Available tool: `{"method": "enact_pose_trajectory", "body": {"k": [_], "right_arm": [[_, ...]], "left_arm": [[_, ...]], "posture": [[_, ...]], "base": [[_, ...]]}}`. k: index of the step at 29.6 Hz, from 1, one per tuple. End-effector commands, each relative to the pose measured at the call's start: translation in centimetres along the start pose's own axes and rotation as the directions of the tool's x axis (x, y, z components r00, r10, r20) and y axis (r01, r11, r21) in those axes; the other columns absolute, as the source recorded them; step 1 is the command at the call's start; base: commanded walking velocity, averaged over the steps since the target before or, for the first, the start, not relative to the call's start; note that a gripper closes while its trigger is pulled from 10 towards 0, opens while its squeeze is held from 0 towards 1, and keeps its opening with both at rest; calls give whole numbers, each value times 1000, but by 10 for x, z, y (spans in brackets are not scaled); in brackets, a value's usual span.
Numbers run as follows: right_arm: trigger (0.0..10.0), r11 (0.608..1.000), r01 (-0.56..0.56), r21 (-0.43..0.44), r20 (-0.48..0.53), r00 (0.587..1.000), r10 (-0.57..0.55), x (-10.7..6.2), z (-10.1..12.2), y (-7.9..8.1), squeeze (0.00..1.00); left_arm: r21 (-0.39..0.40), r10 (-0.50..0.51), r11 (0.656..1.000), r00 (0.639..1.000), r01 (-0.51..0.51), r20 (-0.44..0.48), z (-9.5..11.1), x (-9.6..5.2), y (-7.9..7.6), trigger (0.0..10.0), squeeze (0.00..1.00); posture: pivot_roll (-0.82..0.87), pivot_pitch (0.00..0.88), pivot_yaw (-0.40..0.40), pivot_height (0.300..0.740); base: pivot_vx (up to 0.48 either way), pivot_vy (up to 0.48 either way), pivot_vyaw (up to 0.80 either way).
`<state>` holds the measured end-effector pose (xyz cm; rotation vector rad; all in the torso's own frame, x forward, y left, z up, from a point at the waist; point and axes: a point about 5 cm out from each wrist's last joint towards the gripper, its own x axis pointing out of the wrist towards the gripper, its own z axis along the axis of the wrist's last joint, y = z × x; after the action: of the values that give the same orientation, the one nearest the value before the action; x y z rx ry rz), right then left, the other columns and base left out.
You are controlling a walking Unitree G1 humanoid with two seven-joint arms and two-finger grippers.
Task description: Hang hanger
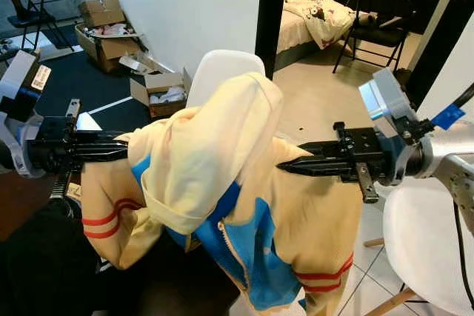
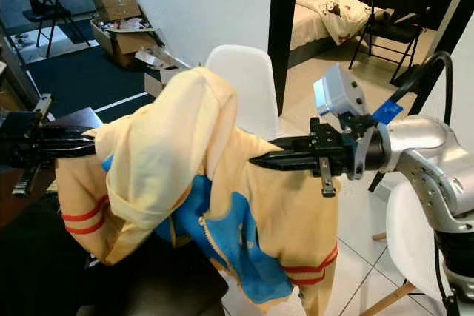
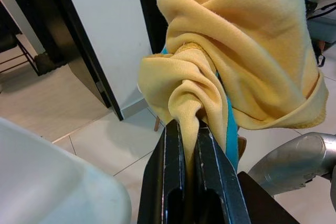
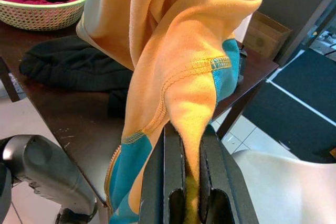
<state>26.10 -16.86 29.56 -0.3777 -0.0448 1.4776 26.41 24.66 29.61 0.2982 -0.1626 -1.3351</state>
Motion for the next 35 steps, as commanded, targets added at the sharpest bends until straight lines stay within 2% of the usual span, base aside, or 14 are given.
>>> {"method": "enact_pose_trajectory", "body": {"k": [1, 8, 9, 19, 22, 23, 24, 26, 28, 29, 30, 33, 34, 35], "right_arm": [[0, 996, -84, -5, 7, 996, 84, 12, 2, 8, 0], [0, 998, -64, -4, 13, 998, 64, 15, -1, 8, 0], [0, 998, -56, -2, 26, 998, 56, 15, -1, 8, 0], [0, 997, 73, 33, 142, 987, -77, 13, 2, -5, 0], [0, 997, 73, 33, 142, 987, -77, 13, 2, -5, 0], [0, 993, 108, 42, 155, 981, -113, 12, 1, -8, 0], [0, 973, 216, 76, 175, 958, -227, 11, -1, -19, 0], [0, 973, 216, 76, 175, 958, -227, 11, -1, -19, 0], [0, 910, 388, 143, 187, 893, -410, 6, -6, -38, 0], [0, 910, 388, 143, 187, 893, -410, 6, -6, -38, 0], [0, 872, 457, 176, 185, 855, -485, 2, -9, -46, 0], [0, 828, 523, 200, 185, 810, -556, -3, -11, -53, 0], [0, 771, 594, 229, 195, 748, -635, -11, -11, -61, 0], [0, 720, 645, 257, 211, 689, -693, -17, -10, -66, 0]], "left_arm": [[42, -50, 998, 997, 48, 50, 11, 8, -3, 10000, 0], [45, -28, 999, 996, 24, 82, 11, 11, -1, 10000, 0], [21, -9, 1000, 995, 7, 103, 11, 13, 0, 10000, 1000], [62, 239, 966, 960, -250, 148, 15, 2, 19, 10000, 1000], [62, 239, 966, 960, -250, 148, 15, 2, 19, 10000, 1000], [76, 298, 947, 942, -313, 157, 15, -3, 23, 10000, 1000], [103, 464, 869, 870, -484, 169, 15, -20, 33, 10000, 1000], [103, 464, 869, 870, -484, 169, 15, -20, 33, 10000, 1000], [130, 688, 694, 705, -708, 172, 9, -45, 47, 10000, 1000], [130, 688, 694, 705, -708, 172, 9, -45, 47, 10000, 1000], [132, 760, 615, 629, -778, 165, 5, -55, 51, 10000, 525], [126, 799, 565, 579, -816, 165, 1, -58, 52, 10000, 525], [96, 820, 534, 542, -840, 184, -3, -56, 52, 10000, 0], [13, 818, 538, 526, -843, 232, -9, -45, 50, 10000, 0]], "posture": [[57, 0, -5, 740], [56, 0, 0, 740], [58, 0, 3, 740], [58, 0, 2, 740], [58, 0, 2, 740], [60, 0, -2, 740], [60, 0, -3, 740], [60, 0, -3, 740], [60, 0, -6, 740], [60, 0, -6, 740], [60, 0, -6, 740], [61, 0, -8, 740], [58, 0, -8, 740], [58, 0, -7, 740]], "base": [[0, 0, 0], [0, 0, 0], [0, 0, 0], [0, 0, 0], [0, 0, 0], [0, 0, 0], [0, 0, 0], [0, 0, 0], [0, 0, 0], [0, 0, 0], [0, 0, 0], [0, 0, 0], [0, 0, 0], [0, 0, 0]]}}
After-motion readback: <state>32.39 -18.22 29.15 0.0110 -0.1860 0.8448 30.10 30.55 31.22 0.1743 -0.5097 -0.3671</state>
